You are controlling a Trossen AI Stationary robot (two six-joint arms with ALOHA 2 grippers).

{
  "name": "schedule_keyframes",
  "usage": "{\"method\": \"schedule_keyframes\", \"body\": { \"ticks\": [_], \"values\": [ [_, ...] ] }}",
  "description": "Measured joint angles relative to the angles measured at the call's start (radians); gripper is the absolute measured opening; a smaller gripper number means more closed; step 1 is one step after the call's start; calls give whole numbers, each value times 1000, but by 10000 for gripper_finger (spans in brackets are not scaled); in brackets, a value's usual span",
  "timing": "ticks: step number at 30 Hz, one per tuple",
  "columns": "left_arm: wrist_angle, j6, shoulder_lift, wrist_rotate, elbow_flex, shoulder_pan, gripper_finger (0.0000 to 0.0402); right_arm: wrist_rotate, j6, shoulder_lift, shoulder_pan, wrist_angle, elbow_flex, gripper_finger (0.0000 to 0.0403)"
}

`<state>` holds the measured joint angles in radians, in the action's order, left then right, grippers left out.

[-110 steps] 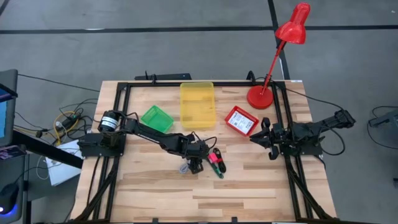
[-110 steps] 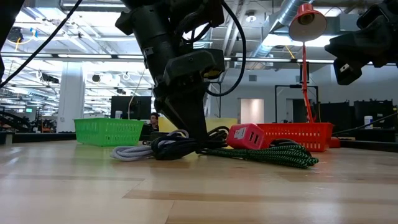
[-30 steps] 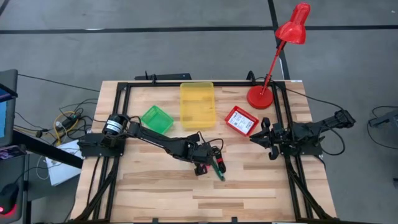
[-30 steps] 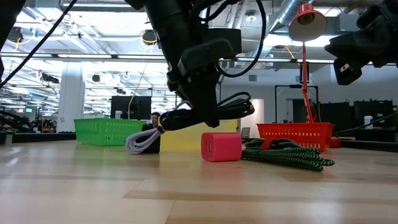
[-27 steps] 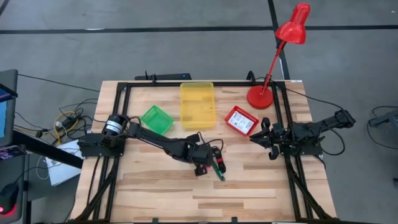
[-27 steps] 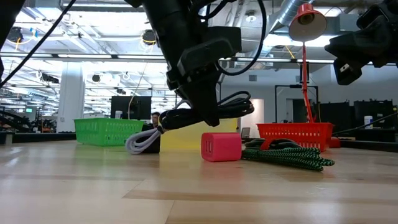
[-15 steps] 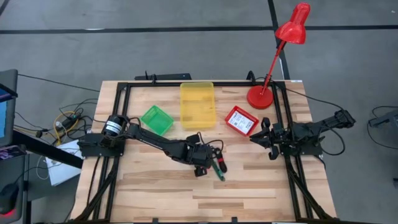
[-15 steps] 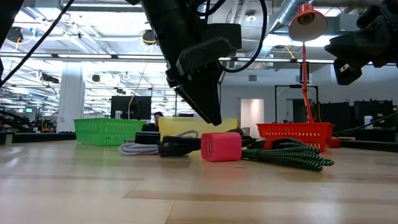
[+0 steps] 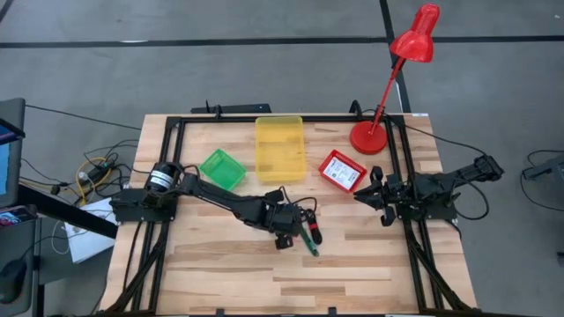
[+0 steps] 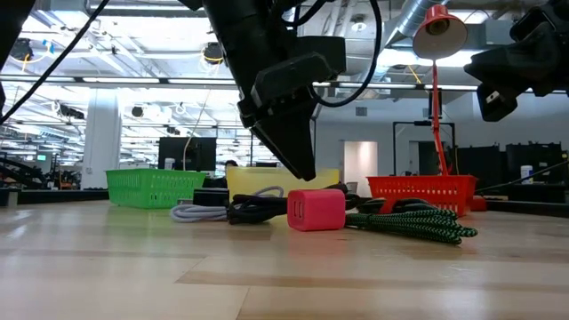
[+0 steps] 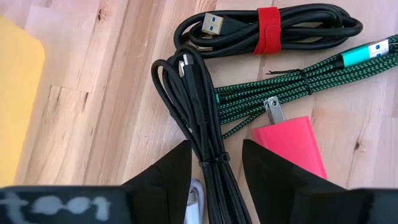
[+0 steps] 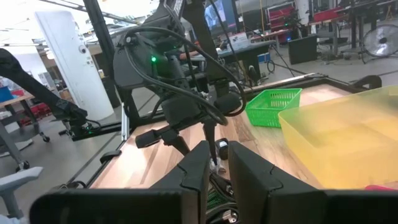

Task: Pick and place items into bin
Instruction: Put the left black charger cable into the yellow bin

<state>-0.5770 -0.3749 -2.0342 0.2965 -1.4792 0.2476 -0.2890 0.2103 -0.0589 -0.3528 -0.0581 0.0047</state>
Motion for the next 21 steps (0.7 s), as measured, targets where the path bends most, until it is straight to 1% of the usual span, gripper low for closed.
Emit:
{"method": "schedule_keyframes", "body": {
  "ticks": [4, 8, 11, 21],
  "values": [
    [0, 11, 0, -9, 0, -15, 132, 0, 0, 0, 0, 0, 0, 54],
    [5, 21, -13, -72, -1, -33, 132, 0, 0, 0, 0, 0, 0, 54],
    [22, 23, -32, -100, 0, -38, 132, 0, 0, 0, 0, 0, 0, 54],
    [14, 22, -45, -118, 2, -45, 132, 0, 0, 0, 0, 0, 0, 54]
  ]
}}
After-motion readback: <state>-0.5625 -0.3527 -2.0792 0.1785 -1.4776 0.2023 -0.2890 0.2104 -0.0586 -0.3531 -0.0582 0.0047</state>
